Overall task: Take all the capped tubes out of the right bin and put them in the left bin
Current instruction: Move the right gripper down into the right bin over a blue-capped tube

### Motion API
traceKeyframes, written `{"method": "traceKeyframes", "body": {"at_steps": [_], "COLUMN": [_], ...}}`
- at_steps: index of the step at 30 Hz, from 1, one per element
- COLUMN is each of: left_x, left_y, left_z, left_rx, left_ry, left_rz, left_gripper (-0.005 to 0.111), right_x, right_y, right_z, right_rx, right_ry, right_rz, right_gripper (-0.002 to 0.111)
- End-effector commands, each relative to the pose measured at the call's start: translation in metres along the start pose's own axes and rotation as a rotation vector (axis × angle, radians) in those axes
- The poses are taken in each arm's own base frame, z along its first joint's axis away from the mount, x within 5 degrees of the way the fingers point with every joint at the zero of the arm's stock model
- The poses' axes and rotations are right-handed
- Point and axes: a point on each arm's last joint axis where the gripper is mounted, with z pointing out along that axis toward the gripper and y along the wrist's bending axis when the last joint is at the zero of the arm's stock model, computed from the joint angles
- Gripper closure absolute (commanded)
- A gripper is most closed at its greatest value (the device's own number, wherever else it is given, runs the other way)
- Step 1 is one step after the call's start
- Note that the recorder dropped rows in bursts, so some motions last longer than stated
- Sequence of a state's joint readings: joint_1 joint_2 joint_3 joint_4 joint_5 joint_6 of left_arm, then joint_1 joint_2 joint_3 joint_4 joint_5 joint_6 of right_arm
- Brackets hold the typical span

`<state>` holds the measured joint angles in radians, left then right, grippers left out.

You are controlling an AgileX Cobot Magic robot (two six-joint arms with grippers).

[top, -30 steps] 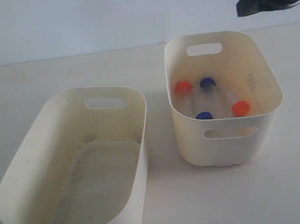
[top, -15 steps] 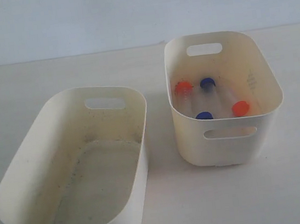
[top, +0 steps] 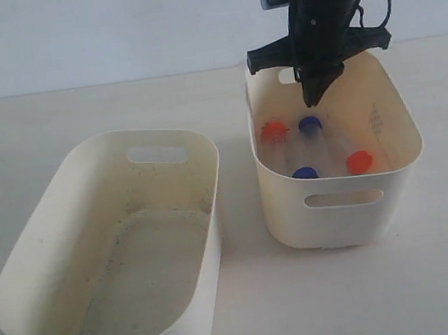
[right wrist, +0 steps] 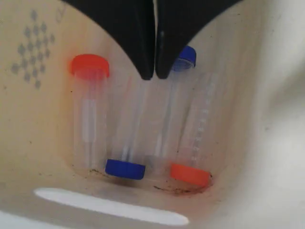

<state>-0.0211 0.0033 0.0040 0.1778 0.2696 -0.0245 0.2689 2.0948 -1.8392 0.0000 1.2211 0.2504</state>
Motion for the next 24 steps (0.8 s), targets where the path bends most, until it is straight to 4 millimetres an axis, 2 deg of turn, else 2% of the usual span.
{"method": "traceKeyframes", "body": {"at_steps": [1, 8, 21, 24], "left_x": [-0.002, -0.002, -0.002, -0.002], "left_y": [0.0, 0.0, 0.0, 0.0], "left_z": [-0.001, -0.001, -0.001, -0.001], "left_rx": [-0.002, -0.002, -0.002, -0.002], "left_ry": [-0.015, -0.015, -0.015, -0.015], "left_rz": [-0.013, -0.013, -0.013, -0.013], "left_gripper": [0.102, 0.102, 0.102, 0.102], "right_x": [0.005, 0.012, 0.011, 0.01], "right_y": [-0.002, -0.003, 0.003, 0.003], "right_z": [0.014, 0.023, 0.023, 0.029], "right_rx": [0.02, 0.019, -0.045, -0.043], "right_ry": [0.047, 0.084, 0.078, 0.083], "right_rz": [-0.058, -0.055, -0.033, -0.035], "right_gripper": [0.109, 0.109, 0.109, 0.109]}}
